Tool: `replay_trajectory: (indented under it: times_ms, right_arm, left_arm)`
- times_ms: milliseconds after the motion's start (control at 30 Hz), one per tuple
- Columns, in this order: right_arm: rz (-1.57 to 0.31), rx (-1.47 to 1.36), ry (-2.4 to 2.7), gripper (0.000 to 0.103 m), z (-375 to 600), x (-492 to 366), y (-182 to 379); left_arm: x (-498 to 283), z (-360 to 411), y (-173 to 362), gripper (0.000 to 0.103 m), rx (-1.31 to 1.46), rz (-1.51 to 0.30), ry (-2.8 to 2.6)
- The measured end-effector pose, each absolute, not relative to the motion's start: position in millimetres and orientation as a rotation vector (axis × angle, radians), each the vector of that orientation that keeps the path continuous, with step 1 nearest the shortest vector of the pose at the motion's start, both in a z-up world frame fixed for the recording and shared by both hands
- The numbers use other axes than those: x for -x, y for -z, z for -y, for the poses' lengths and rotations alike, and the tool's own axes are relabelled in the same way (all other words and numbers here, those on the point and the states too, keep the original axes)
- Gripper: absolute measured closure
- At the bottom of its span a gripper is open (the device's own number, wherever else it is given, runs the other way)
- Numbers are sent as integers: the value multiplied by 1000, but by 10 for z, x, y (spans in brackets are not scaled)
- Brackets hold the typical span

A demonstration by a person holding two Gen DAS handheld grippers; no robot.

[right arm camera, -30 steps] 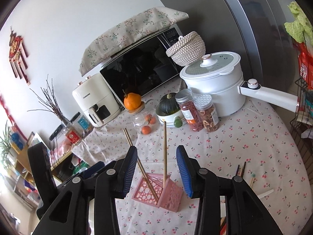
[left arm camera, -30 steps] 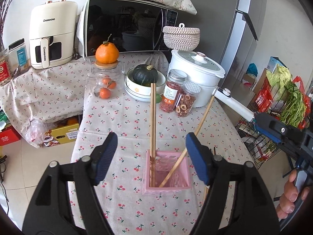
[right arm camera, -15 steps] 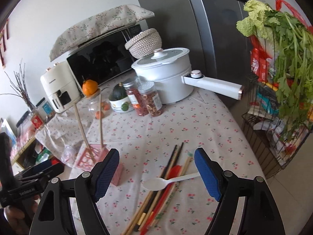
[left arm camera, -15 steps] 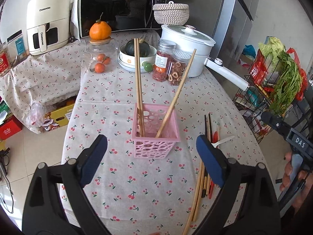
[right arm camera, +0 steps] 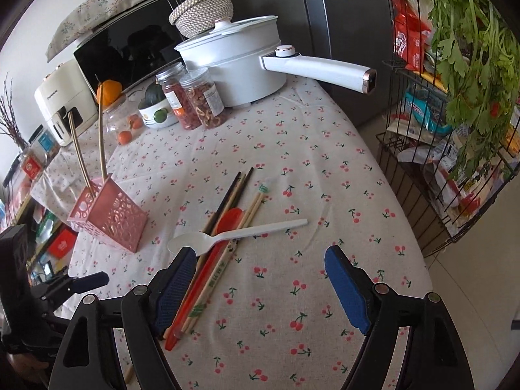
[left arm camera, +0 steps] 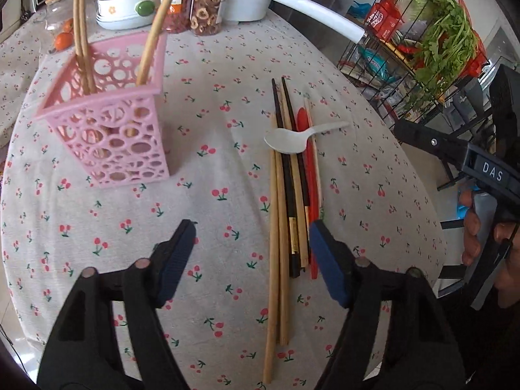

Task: Organize utensils
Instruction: 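Move both tools back down to the utensil pile, then close the left tool on a wooden chopstick while the right tool grasps another chopstick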

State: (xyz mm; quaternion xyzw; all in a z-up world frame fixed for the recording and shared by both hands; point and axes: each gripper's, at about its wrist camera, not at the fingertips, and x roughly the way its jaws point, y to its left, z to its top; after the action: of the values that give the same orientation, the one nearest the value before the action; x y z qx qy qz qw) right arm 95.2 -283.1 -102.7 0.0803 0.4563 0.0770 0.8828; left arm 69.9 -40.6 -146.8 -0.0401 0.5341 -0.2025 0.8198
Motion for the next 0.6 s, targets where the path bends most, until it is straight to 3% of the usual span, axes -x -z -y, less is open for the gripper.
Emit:
replay_trajectory:
  times_ms: [33,167,233,600]
  right_arm:
    - [-964,-169,-156,20,2842,-953,1062]
    - [-1018,-188,-162,20,2852,-956,1159]
    - [-1037,-192,-176,20,2826,-945,1180]
    - [-1104,-140,-218,20,2591,-936,1242]
  left_arm:
    - [-714,428,1520,59,94,-1165,444]
    - [-738,527,1600,75,105,-1192,485]
    - [-760,583,1645,91,87,-1200,495]
    - [-640,611,1623,95,-67,-1264,420]
